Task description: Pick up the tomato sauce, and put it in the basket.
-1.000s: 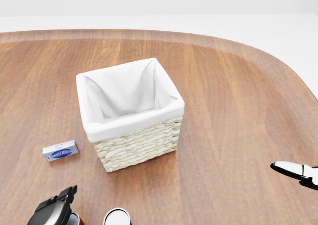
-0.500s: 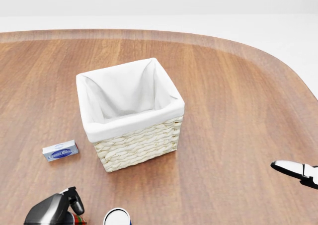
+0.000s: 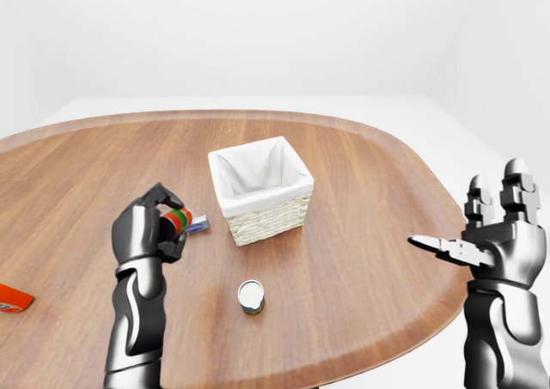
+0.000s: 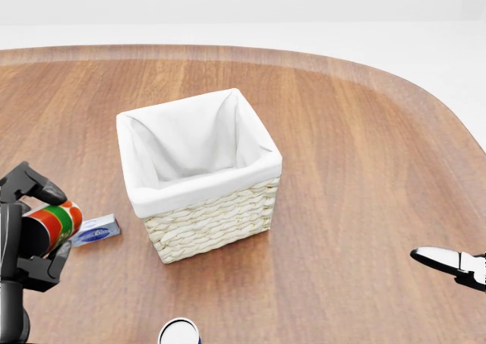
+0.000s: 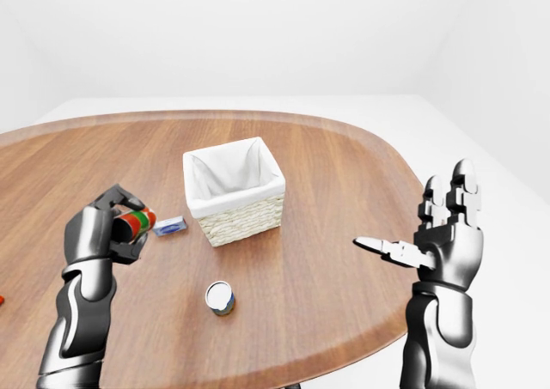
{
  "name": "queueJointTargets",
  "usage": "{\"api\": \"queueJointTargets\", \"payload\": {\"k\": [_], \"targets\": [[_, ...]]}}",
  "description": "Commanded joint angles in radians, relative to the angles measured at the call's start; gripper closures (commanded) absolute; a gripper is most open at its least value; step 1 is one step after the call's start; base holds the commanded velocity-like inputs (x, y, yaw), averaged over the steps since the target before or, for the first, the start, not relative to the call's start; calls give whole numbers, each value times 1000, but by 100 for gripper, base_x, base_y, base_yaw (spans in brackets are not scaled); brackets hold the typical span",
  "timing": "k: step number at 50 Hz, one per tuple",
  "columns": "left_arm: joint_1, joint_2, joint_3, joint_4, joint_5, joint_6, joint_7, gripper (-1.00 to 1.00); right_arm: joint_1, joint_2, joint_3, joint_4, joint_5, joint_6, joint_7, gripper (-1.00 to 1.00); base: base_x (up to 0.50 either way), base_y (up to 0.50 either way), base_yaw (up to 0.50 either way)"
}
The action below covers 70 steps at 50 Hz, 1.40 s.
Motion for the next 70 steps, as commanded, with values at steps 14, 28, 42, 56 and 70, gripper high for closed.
{"api": "queueJointTargets", "payload": {"k": [14, 28, 42, 56, 70], "targets": [[-1344, 391, -184, 978, -23, 0, -182, 100, -1, 1, 7, 6, 2, 0, 4, -100, 0, 0, 0], [-1523, 225, -266, 1454, 281, -34, -134, 100, -12, -7, 13, 4, 3, 0, -2, -100, 0, 0, 0], [-1409, 119, -189, 1458, 275, -150, -372, 100, -4, -2, 12, 4, 10, 0, 5, -100, 0, 0, 0], [-1297, 89, -194, 1463, 270, -107, -453, 100, -4, -1, 20, 1, 5, 0, 4, -100, 0, 0, 0], [-1249, 69, -195, 1466, 267, -112, -433, 100, -3, 1, 20, 3, 4, 0, 6, -100, 0, 0, 0]]}}
